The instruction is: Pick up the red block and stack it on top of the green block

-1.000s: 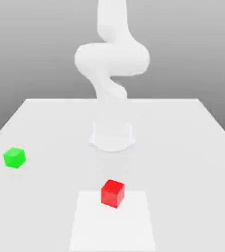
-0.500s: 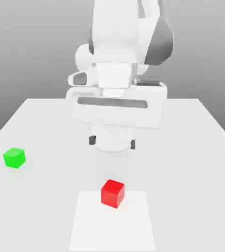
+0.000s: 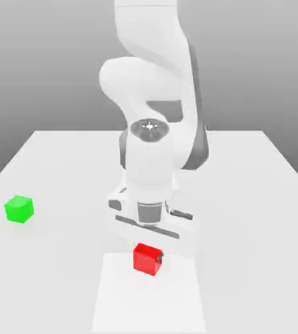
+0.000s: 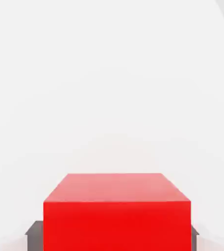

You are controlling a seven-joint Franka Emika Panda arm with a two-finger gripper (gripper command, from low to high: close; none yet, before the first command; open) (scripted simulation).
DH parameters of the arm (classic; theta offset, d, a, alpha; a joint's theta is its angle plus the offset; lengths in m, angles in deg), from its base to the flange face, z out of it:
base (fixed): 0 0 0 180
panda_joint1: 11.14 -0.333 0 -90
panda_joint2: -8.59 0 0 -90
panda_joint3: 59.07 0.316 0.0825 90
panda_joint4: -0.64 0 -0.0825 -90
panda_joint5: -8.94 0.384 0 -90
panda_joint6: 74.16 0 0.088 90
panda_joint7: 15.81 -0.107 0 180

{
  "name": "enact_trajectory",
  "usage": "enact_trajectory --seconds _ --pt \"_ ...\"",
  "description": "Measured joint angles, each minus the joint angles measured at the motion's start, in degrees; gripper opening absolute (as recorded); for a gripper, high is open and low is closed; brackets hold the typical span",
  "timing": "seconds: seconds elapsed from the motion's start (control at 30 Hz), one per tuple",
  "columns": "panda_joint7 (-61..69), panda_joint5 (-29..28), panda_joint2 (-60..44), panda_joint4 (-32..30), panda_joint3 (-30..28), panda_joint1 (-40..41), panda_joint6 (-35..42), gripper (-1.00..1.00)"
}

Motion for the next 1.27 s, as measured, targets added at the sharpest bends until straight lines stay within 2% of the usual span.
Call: enact_trajectory --seconds 0.1,0.33,0.93,1.03,1.13,1.17,1.27 --pt "0.5 0.7 1.6 -0.2 0.6 0.4 1.4 -1.00" --pt "4.5 5.4 14.9 -2.0 1.1 0.6 12.9 -1.00" --pt "41.0 -5.7 19.9 3.7 -33.7 32.4 22.7 -1.00" --pt "46.5 -0.7 15.0 4.1 -35.9 31.9 18.6 -1.00" --pt "54.3 10.0 8.2 4.4 -33.0 32.5 13.1 -1.00" --pt "57.2 14.1 5.9 4.6 -30.9 33.6 11.4 1.00" --pt "57.2 14.1 5.9 4.6 -30.9 33.6 11.4 1.00"
